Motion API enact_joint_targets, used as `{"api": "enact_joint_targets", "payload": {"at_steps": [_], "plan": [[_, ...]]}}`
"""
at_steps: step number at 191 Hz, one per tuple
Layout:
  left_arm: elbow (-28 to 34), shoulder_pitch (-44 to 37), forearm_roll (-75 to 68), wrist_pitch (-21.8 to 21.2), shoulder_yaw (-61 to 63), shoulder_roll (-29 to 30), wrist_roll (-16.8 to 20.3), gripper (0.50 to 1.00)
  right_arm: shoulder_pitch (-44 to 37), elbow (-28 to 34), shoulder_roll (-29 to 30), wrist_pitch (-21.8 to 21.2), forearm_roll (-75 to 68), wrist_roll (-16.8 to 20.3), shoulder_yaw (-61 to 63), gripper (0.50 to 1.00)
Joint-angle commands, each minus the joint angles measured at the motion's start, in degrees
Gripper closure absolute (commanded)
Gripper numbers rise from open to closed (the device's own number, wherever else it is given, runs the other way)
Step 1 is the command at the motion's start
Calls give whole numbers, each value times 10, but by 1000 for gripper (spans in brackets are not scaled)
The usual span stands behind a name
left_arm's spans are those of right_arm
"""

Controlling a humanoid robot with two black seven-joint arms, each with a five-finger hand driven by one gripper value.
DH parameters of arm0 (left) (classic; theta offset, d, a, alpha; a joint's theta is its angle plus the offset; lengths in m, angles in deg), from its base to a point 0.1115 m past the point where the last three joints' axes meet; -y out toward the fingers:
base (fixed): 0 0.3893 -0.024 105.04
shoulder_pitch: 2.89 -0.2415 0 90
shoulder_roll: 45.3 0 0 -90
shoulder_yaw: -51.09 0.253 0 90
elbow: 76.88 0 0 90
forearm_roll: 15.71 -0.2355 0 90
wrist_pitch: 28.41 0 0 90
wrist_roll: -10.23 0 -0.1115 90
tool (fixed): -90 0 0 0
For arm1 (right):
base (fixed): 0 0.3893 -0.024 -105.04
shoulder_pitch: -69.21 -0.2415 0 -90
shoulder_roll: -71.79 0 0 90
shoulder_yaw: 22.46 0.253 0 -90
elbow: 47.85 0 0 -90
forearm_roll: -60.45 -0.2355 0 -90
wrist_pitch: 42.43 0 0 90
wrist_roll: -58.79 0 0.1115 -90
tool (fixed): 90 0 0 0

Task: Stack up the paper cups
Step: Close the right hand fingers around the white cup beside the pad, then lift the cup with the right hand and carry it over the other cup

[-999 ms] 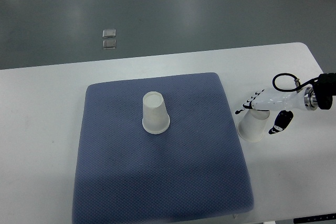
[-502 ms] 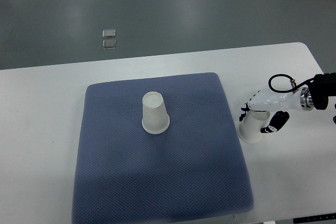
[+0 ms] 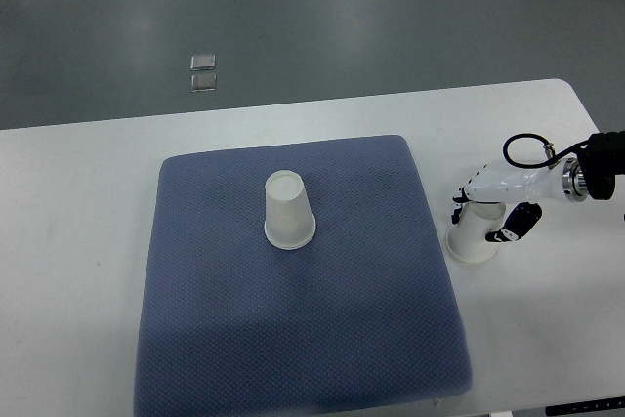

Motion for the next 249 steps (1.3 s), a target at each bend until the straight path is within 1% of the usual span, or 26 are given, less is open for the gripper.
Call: {"api": "enact_joint_targets", "payload": {"at_steps": [1,30,55,77,108,144,161,177,209,249], "plan": [[0,0,0,0,0,0,0,500,-11,0,-4,-1,-1,0,1,846],[0,0,0,-1,0,0,0,500,-27,1,-11,-1,-3,-1,2,846],[0,0,-1,0,0,0,0,500,-61,4,-16,-6,-5,-1,2,846],[0,-1,-1,0,0,0,0,500,-98,11,-16,-35,-9,-4,2,846],[0,-1,0,-1,0,0,0,500,-151,23,-6,-63,-14,-5,3,846],[0,-1,-1,0,0,0,0,500,-226,43,25,-113,-24,-8,5,846],[0,0,-1,0,0,0,0,500,-261,44,59,-136,-38,-8,5,844],[0,-1,0,0,0,0,0,500,-280,45,80,-152,-46,-8,5,846],[0,-1,0,0,0,0,0,500,-311,45,144,-184,-54,-8,5,846],[0,0,0,0,0,0,0,500,-322,33,216,-192,-61,-7,5,844]]}}
